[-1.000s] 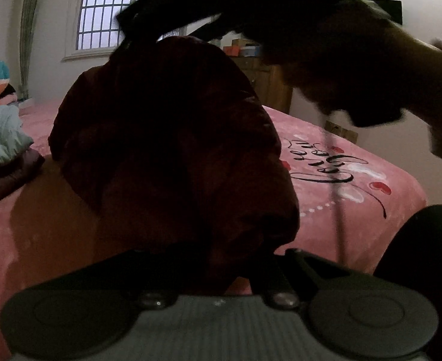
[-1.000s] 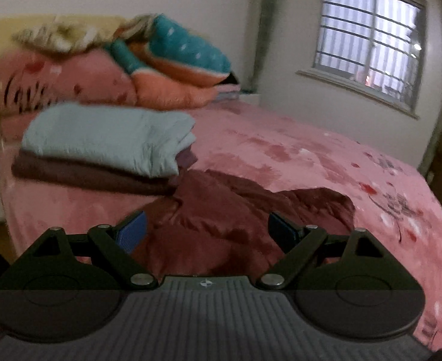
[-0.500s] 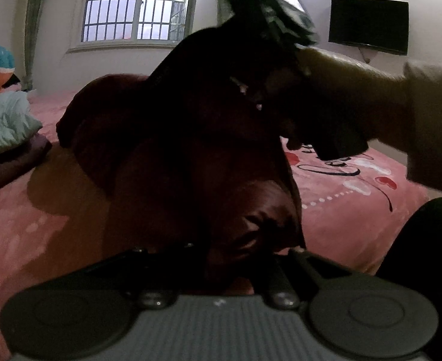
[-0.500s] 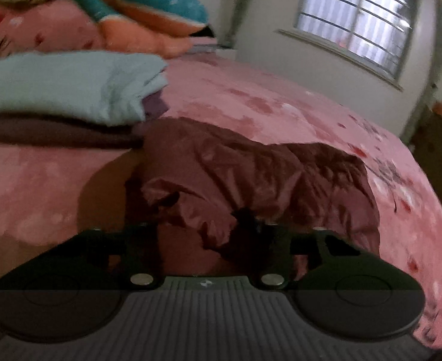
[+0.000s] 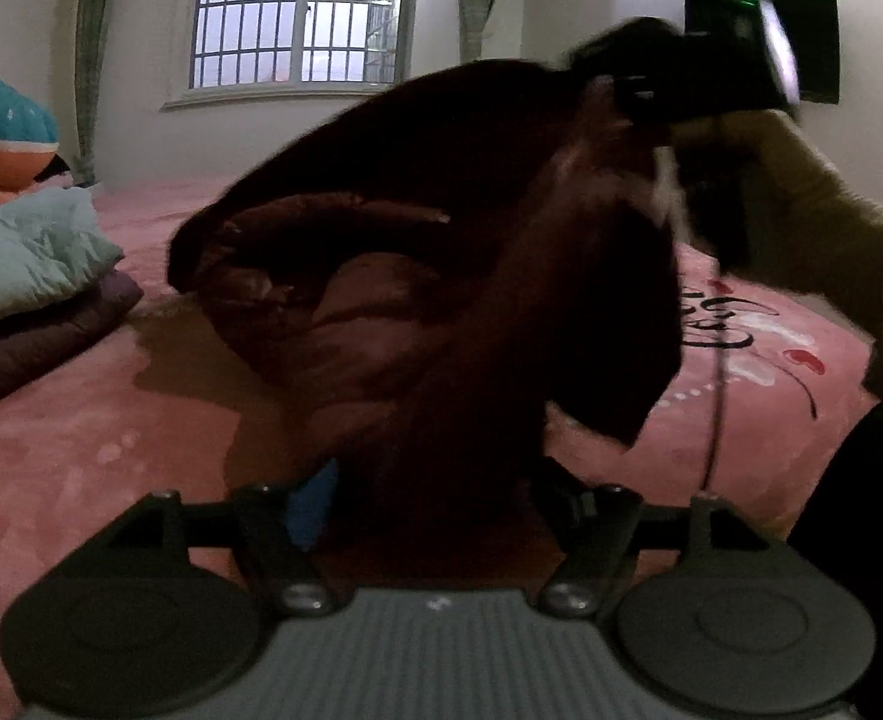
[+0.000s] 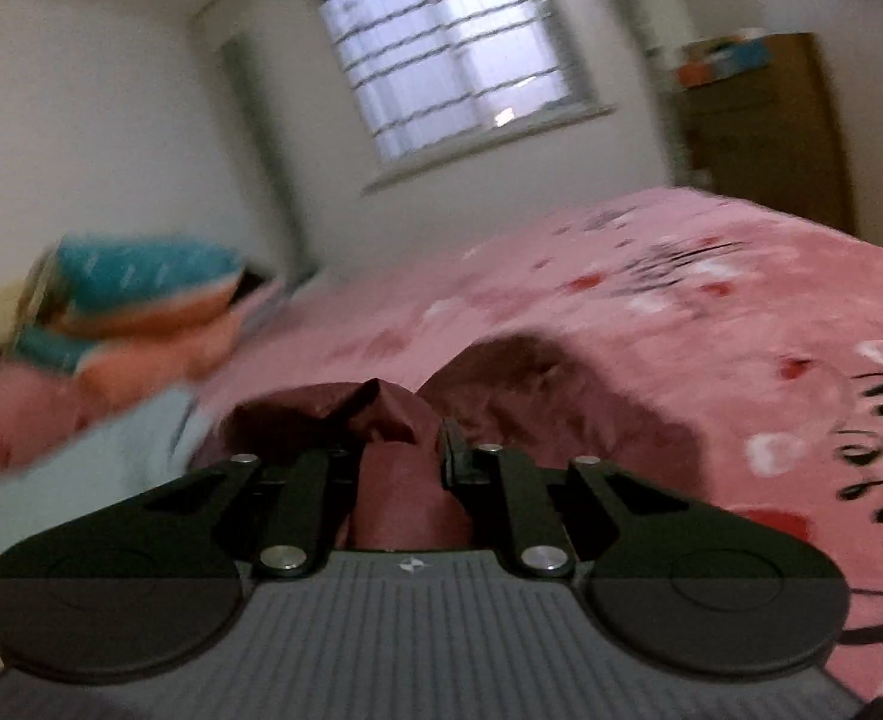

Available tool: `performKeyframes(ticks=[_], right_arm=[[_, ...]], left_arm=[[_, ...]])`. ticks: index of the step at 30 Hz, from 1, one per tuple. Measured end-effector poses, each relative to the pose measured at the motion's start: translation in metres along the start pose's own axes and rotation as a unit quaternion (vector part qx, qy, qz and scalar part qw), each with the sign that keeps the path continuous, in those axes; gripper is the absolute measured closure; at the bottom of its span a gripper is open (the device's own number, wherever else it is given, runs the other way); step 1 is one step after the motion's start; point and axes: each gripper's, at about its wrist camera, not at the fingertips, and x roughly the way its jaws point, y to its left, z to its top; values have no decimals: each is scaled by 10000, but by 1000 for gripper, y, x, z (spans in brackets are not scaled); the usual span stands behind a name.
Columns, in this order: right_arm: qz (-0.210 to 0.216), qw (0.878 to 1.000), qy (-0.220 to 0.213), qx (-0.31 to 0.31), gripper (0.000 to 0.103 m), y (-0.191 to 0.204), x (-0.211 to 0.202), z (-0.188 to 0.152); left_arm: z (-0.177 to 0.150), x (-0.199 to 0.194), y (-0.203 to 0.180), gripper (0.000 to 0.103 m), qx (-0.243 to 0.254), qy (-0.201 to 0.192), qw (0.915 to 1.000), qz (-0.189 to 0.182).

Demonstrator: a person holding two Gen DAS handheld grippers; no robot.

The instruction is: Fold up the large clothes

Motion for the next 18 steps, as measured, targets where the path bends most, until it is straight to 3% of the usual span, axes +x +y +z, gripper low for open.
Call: performKeyframes(ticks=[5,10,13,18], right_arm=[[-978,9908,-679,641,86,-66,-33,18],[-2066,9674,-755,1255,86,-133,-55,8],[-2480,9541,-772,1490,86,-158,-66,3],[-2915,9406,-924,1472,86,-166,-82,1]], left_arm=[[-2,10,1,28,-4,207,9997,160],[-2,21,-4,28,104,291,9992,240],[2,28,-4,28,163,256,9991,283],[12,41,-2,28,134,168,9993,308]])
